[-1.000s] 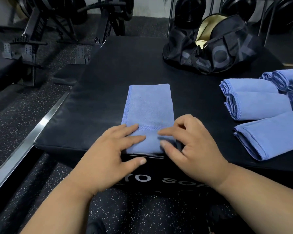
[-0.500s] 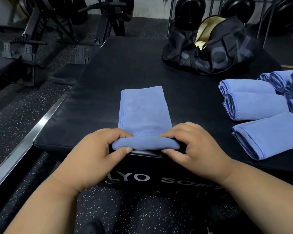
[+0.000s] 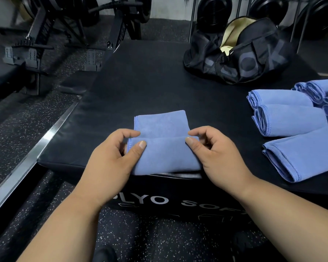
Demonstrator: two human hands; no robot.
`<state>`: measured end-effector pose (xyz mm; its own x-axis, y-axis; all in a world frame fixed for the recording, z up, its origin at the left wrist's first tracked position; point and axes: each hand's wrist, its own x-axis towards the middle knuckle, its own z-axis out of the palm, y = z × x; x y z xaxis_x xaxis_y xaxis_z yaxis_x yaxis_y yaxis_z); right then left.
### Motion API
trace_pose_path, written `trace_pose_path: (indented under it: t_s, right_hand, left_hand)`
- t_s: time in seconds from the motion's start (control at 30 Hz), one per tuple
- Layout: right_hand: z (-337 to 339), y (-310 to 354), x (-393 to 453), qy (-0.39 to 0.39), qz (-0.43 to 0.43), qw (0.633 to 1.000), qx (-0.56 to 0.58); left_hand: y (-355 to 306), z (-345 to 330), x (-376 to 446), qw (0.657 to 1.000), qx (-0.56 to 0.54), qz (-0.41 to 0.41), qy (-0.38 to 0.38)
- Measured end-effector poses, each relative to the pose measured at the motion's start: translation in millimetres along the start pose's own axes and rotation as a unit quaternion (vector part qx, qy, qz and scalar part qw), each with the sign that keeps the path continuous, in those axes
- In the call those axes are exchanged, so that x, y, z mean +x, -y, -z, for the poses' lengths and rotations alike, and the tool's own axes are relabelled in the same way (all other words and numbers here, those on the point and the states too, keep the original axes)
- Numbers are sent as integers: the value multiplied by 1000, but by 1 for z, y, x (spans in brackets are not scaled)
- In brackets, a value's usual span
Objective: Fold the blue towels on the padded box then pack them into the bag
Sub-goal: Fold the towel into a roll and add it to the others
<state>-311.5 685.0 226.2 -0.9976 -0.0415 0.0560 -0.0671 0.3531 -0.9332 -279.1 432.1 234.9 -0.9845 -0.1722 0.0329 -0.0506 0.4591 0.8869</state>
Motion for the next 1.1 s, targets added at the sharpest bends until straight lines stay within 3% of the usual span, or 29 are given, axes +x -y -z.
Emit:
trace_pose_path:
  t_s: [0.13, 0.23, 0.33, 0.73, 0.87, 0.93, 1.0, 1.1]
  right_hand:
    - [-2, 2, 5, -8, -10, 1000, -2]
    - [-1, 3, 4, 11, -22, 999, 24]
    - [0, 2, 5, 25, -28, 999, 8]
    - [6, 1, 8, 64, -34, 995, -61]
    - [4, -1, 6, 50, -27, 996, -70]
    - [4, -1, 1, 24, 26, 991, -127]
    - [6, 0, -2, 6, 149, 964, -221]
    - [11, -2, -4, 85, 257, 916, -295]
  left_hand:
    - [2, -3, 2, 999, 15, 13, -37]
    - [0, 1, 1, 996, 44, -48, -62]
    - [3, 4, 0, 984, 113, -134, -17]
    - [7, 10, -8, 989, 98, -97, 53]
    - [10, 18, -10, 978, 137, -99, 119]
    - [13, 21, -10, 967, 186, -110, 133]
    - [15, 21, -8, 961, 211, -130, 122]
    - [18, 21, -8, 958, 213, -163, 99]
